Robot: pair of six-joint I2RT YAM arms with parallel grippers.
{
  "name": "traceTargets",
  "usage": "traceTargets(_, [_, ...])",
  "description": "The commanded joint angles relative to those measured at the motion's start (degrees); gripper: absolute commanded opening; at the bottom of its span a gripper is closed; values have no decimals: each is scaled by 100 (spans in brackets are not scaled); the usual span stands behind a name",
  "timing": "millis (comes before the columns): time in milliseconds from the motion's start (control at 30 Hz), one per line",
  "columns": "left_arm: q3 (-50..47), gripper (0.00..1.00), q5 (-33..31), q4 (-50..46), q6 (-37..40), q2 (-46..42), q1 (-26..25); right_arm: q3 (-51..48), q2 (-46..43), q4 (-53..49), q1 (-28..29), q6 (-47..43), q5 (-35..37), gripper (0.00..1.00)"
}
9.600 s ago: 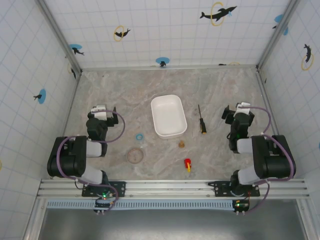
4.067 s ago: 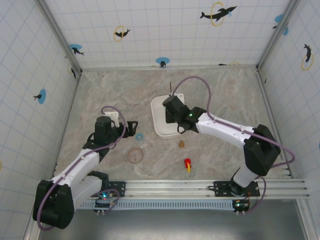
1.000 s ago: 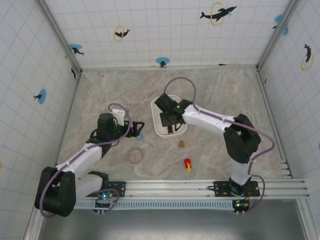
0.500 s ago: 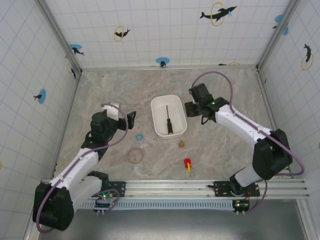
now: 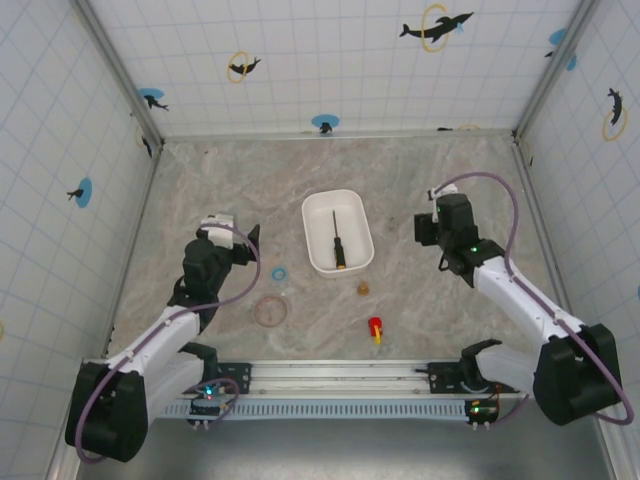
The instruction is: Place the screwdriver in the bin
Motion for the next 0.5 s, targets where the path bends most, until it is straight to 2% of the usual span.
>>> traceTargets(0, [-69,98,-221,464,216,14,69,-421,-250,1081,-233,-64,179,76])
traceTargets(300, [-247,97,-329,947,190,124,559,-1667,-425,3061,-935,-71,192,78])
traceTargets(467, [-305,98,-317,1111,241,345,706,-1816,-232,3498,-1175,-15,174,78])
